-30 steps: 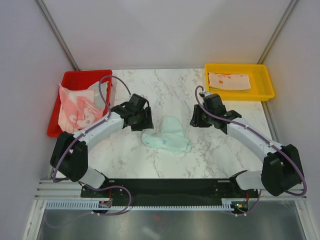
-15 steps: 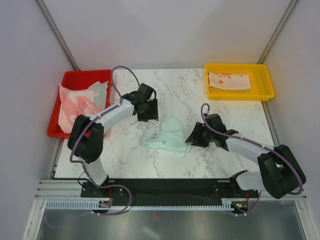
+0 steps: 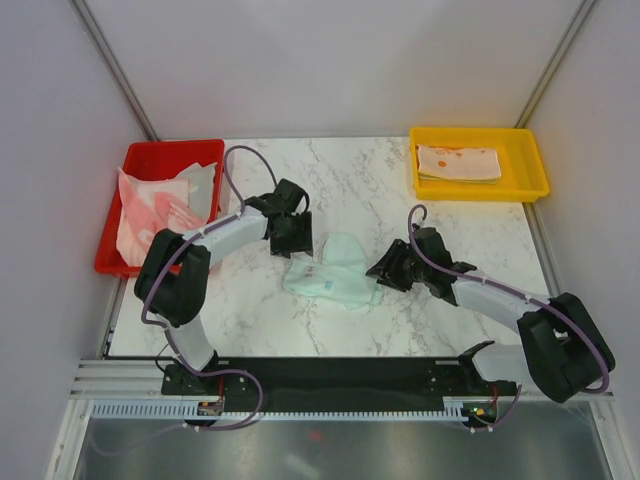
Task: Fold and stack the towels
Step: Move the towel to the center of the board, then flatten out the crumpled towel
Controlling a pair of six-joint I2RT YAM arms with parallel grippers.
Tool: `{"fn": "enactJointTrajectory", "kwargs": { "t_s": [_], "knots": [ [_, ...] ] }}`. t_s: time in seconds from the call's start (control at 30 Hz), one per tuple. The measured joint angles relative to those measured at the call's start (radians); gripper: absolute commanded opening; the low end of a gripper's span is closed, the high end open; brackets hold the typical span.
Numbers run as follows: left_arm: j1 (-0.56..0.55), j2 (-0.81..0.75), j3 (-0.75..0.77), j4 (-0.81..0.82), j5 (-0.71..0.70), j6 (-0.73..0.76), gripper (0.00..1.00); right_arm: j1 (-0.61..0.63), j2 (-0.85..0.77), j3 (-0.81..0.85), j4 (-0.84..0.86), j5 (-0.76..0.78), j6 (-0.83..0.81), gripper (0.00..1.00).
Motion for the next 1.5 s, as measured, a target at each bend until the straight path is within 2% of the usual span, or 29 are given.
{"fn": "enactJointTrajectory", "kwargs": {
  "t_s": [0.33,0.7,0.9,1.0,1.13,1.23,1.4,1.5],
  "knots": [
    [0.082,0.018,-0.001,0.029,0.014,0.027,0.64,0.02,-0.027,-0.02,-0.028,0.049,0.064,0.52],
    [0.083,0.08,-0.024,0.061,0.063,0.037,0.53,0.051,-0.03,-0.031,-0.024,0.087,0.123,0.53],
    [0.084,0.076,-0.04,0.076,0.073,0.037,0.4,0.06,-0.031,-0.042,-0.025,0.113,0.14,0.53],
    [0.084,0.062,-0.061,0.095,0.081,0.037,0.4,0.063,-0.031,-0.043,-0.026,0.123,0.14,0.53],
    [0.08,0.035,-0.098,0.117,0.091,0.037,0.47,0.067,-0.032,-0.043,-0.026,0.13,0.136,0.53],
    [0.074,0.031,-0.103,0.12,0.099,0.037,0.48,0.075,-0.036,-0.043,-0.018,0.134,0.135,0.52],
    [0.074,0.032,-0.105,0.123,0.102,0.037,0.44,0.085,-0.037,-0.05,0.009,0.134,0.139,0.52],
    [0.074,0.037,-0.105,0.124,0.107,0.036,0.37,0.092,-0.036,-0.055,0.024,0.134,0.147,0.5]
  ]
}}
